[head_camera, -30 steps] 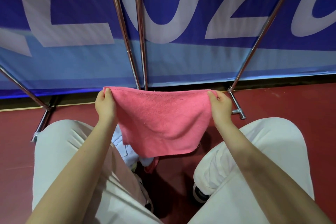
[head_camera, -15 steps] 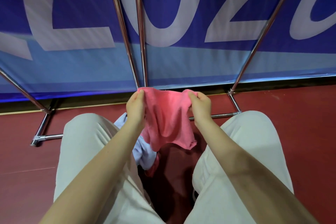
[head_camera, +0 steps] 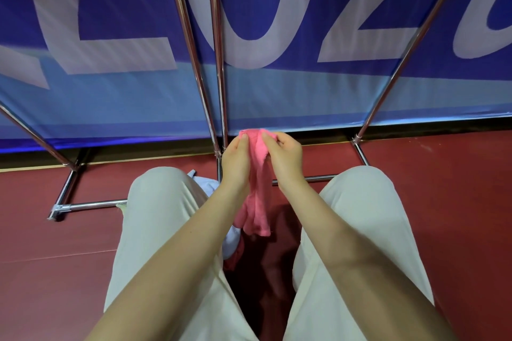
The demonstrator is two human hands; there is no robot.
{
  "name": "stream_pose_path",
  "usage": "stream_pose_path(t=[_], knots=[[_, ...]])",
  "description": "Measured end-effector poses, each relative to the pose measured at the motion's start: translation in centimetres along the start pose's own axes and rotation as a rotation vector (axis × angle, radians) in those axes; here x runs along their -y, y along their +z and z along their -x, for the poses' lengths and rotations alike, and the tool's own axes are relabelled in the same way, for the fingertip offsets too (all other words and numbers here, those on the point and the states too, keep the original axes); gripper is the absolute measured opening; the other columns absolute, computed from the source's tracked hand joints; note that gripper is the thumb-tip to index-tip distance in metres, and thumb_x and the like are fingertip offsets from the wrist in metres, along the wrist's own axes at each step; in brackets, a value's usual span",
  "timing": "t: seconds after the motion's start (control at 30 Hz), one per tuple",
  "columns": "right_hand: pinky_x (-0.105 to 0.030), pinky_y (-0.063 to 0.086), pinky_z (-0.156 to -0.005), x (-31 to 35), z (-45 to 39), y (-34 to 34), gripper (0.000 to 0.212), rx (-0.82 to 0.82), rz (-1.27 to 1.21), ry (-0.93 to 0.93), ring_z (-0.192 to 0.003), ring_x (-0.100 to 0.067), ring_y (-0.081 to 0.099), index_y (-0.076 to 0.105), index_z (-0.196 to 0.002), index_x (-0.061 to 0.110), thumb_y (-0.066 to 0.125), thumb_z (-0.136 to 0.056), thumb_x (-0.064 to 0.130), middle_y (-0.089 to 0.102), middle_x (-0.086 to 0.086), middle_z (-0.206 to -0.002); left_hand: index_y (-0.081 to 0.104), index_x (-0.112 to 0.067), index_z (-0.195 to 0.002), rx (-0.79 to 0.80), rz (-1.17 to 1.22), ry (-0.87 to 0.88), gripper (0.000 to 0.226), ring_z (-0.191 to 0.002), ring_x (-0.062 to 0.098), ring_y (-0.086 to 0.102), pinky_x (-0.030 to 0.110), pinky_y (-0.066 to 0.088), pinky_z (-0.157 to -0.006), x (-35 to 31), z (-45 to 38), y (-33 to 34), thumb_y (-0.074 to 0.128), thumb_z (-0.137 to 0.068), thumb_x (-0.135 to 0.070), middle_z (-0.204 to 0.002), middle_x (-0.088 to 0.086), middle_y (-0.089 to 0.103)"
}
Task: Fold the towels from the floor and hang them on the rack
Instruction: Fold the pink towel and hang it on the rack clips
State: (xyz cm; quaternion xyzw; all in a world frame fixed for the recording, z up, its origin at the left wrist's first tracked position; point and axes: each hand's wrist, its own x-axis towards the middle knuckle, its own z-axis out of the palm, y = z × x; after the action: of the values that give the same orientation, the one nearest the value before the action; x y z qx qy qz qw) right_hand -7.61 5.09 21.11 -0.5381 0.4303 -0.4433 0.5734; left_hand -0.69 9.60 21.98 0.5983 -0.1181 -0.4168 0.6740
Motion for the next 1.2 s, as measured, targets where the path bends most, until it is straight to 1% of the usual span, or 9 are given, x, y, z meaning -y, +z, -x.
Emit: stream_pose_path(t=[0.2, 0.3, 0.4, 0.6, 0.7, 0.8, 0.93, 1.03, 1.2], knots=[[-0.011, 0.038, -0.057, 0.4, -0.2, -0.6, 0.034, 0.056, 0.070, -0.036, -0.052, 0.004, 0.046, 0.054, -0.060, 0.025, 0.062, -0.091, 0.012, 0.052, 0.021, -0.049, 0.069, -0.018, -0.085, -0.001, -0.048, 0.023, 0.030, -0.073, 0.013, 0.063, 0.024, 0.050, -0.066, 0.0, -0.1, 0.2, 0.044, -0.100, -0.025, -0.081, -0.002, 0.071], [-0.026, 0.054, -0.068, 0.6, -0.4, -0.6, 0.020, 0.151, 0.044, 0.004, -0.065, -0.008, 0.063, 0.071, -0.090, 0.011, 0.052, -0.096, 0.012, 0.067, 0.002, -0.072, 0.072, -0.009, -0.105, 0.062, -0.069, 0.029, 0.033, -0.087, 0.021, 0.068, 0.031, 0.055, -0.078, -0.2, -0.4, 0.1, 0.043, -0.100, -0.025, -0.100, 0.011, 0.073], [-0.019, 0.052, -0.066, 0.6, -0.6, -0.8, 0.027, 0.249, 0.108, -0.018, -0.064, -0.002, 0.062, 0.067, -0.114, 0.004, 0.046, -0.097, 0.002, 0.066, 0.002, -0.079, 0.071, -0.002, -0.107, 0.140, -0.003, 0.027, 0.035, -0.087, 0.022, 0.066, 0.033, 0.054, -0.079, -0.7, -0.2, 0.0, 0.043, -0.101, -0.023, -0.104, 0.017, 0.071], [-0.025, 0.045, -0.085, 0.2, -1.2, -2.3, 0.012, 0.026, 0.516, -0.413, -0.095, -0.009, 0.052, 0.073, -0.092, 0.021, 0.069, -0.083, 0.016, 0.051, 0.010, -0.094, 0.071, -0.008, -0.098, 0.173, -0.002, 0.030, 0.027, -0.073, 0.008, 0.068, 0.017, 0.052, -0.061, -0.8, 0.2, 0.8, 0.046, -0.100, -0.015, -0.085, 0.004, 0.073], [-0.027, 0.039, -0.097, 0.3, -1.6, -2.6, 0.029, 0.002, 0.523, -0.392, -0.109, -0.015, 0.050, 0.064, -0.107, 0.019, 0.071, -0.080, 0.024, 0.057, 0.005, -0.110, 0.071, -0.005, -0.100, 0.139, -0.004, -0.004, 0.024, -0.067, 0.009, 0.067, 0.016, 0.051, -0.056, -1.2, 0.4, 1.0, 0.051, -0.098, -0.018, -0.078, 0.004, 0.073], [-0.034, 0.044, -0.097, 0.3, -1.8, -3.0, 0.034, 0.034, 0.461, -0.220, -0.107, -0.008, 0.056, 0.060, -0.110, 0.027, 0.071, -0.078, 0.034, 0.063, 0.015, -0.108, 0.073, -0.006, -0.098, 0.155, 0.006, -0.008, 0.029, -0.080, 0.015, 0.069, 0.024, 0.055, -0.071, -1.3, 0.4, 0.8, 0.050, -0.098, -0.024, -0.090, 0.010, 0.073], [-0.040, 0.051, -0.084, 0.4, -1.7, -3.5, 0.017, 0.039, 0.444, -0.162, -0.087, -0.009, 0.061, 0.063, -0.085, 0.029, 0.067, -0.076, 0.042, 0.067, 0.012, -0.088, 0.071, -0.006, -0.101, 0.277, 0.055, -0.025, 0.038, -0.100, 0.025, 0.068, 0.035, 0.052, -0.092, -1.5, 0.7, 0.4, 0.048, -0.099, -0.035, -0.104, 0.017, 0.072], [-0.039, 0.052, -0.076, 0.4, -1.6, -3.9, 0.020, 0.040, 0.371, -0.119, -0.075, -0.009, 0.059, 0.063, -0.075, 0.023, 0.071, -0.076, 0.040, 0.065, 0.009, -0.076, 0.074, -0.010, -0.099, 0.332, -0.071, 0.115, 0.023, -0.102, 0.021, 0.066, 0.037, 0.048, -0.097, -1.0, 0.9, 0.0, 0.054, -0.098, -0.021, -0.106, 0.012, 0.072], [-0.039, 0.043, -0.091, -0.8, -2.0, -5.3, 0.023, 0.127, 0.698, -0.313, -0.099, -0.017, 0.052, 0.065, -0.076, 0.023, 0.064, -0.082, 0.045, 0.062, 0.008, -0.085, 0.074, -0.018, -0.091, 0.122, -0.126, 0.105, 0.018, -0.097, 0.016, 0.064, 0.042, 0.045, -0.102, -0.9, 0.1, -1.2, 0.058, -0.095, -0.023, -0.102, 0.005, 0.073]])
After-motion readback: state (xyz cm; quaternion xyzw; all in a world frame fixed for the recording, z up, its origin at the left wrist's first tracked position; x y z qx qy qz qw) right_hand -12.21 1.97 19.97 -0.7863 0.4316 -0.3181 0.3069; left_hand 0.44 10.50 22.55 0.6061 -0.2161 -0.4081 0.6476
